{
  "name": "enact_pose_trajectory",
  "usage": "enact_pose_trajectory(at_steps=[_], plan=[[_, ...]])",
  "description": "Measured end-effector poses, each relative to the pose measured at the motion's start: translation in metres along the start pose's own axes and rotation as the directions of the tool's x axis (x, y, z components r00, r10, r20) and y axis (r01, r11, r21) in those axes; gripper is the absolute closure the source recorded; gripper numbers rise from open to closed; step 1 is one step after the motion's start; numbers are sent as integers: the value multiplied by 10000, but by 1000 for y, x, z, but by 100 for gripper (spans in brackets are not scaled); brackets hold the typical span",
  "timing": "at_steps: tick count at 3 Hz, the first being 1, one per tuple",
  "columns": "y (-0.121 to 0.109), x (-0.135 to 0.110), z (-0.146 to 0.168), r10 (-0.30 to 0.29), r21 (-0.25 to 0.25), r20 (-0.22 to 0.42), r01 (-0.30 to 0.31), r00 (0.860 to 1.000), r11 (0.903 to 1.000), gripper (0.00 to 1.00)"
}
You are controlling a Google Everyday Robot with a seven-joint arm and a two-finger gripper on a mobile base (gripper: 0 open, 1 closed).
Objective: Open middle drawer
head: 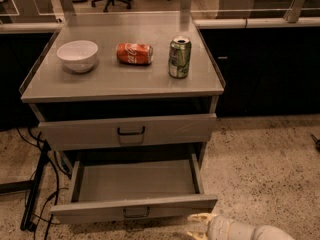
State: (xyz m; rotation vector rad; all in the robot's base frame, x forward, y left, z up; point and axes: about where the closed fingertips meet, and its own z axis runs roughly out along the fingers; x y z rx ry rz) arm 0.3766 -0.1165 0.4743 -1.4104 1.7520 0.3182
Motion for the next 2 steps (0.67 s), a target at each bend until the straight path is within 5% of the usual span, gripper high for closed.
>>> enact_pose_trajectory(at_steps=[1, 2], plan=[[-12, -9, 7, -244, -42, -146, 243, 9996, 9997, 3], [-14, -12, 10, -318, -91, -150, 316, 9994, 9995, 0]])
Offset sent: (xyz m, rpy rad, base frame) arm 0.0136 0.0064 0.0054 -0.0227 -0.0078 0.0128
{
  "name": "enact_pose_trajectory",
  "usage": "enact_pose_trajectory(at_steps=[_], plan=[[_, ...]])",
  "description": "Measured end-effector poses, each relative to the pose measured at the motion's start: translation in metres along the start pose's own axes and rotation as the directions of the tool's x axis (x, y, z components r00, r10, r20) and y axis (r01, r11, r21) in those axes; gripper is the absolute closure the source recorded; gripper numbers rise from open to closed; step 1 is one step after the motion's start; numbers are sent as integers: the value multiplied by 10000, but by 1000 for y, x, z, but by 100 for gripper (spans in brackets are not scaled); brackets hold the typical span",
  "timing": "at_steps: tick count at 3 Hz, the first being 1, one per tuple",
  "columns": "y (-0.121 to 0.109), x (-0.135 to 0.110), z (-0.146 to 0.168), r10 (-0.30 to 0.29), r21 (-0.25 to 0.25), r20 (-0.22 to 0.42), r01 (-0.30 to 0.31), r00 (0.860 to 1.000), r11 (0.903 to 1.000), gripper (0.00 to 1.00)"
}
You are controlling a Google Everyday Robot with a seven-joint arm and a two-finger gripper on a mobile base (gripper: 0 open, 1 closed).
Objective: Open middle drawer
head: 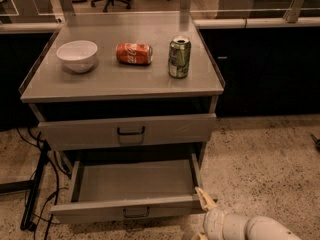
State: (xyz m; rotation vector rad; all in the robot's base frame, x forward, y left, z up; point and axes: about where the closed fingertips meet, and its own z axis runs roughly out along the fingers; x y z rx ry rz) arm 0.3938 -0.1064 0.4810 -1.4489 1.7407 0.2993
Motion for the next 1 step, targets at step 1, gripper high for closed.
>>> enact_pose_trajectory(at_steps=[1], plan=[[0, 0, 0, 0, 0, 0, 0, 10000, 10000, 0]])
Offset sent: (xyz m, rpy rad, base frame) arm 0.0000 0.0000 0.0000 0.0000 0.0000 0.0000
